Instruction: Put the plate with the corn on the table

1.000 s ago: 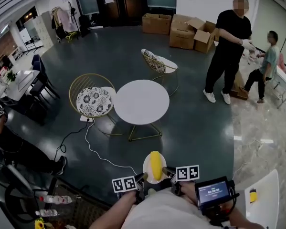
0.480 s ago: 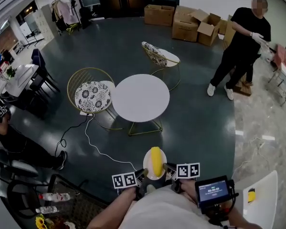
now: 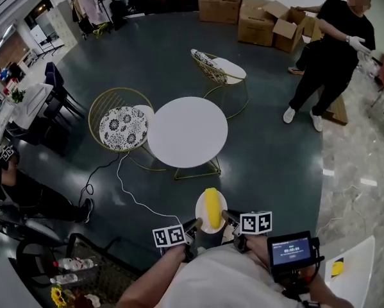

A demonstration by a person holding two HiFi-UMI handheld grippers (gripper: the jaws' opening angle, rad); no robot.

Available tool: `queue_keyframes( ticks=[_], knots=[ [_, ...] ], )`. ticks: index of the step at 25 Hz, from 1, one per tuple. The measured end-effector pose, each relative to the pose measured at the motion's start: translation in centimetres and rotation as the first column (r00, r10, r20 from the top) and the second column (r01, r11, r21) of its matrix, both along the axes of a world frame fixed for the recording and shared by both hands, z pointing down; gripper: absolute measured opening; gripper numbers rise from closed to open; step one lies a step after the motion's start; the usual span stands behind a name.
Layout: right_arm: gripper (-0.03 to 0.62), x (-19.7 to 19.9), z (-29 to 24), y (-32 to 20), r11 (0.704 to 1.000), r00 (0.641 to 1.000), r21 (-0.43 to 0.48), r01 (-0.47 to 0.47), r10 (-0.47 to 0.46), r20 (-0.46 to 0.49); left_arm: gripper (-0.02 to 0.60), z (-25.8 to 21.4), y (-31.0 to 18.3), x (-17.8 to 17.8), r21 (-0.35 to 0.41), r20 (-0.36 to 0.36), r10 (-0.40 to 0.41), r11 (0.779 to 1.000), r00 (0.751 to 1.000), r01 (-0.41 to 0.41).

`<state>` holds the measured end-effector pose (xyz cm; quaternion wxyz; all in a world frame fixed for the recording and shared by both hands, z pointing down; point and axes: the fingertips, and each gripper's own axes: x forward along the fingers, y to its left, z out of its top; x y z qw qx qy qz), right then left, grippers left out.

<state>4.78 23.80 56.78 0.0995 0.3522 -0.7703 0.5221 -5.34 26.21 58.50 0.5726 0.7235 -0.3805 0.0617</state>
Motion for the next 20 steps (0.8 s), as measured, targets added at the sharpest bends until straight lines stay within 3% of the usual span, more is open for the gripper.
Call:
queue_keyframes(
  ticks=[11, 20],
  knots=[
    [0.054, 3.2, -0.1, -5.1, 0.999, 0.998, -0.010, 0.049, -0.049, 0.041, 0.043, 0.0, -4.5, 3.3, -0.021, 0.032, -0.064, 0.998, 0.997, 0.064],
    [0.054, 3.4, 0.4, -8.0, 0.998, 0.997, -0.035, 0.054, -0.051, 0.061, 0.044, -0.3, -7.5, 3.4, -0.032, 0.052, -0.067, 0.997, 0.996, 0.069]
  ],
)
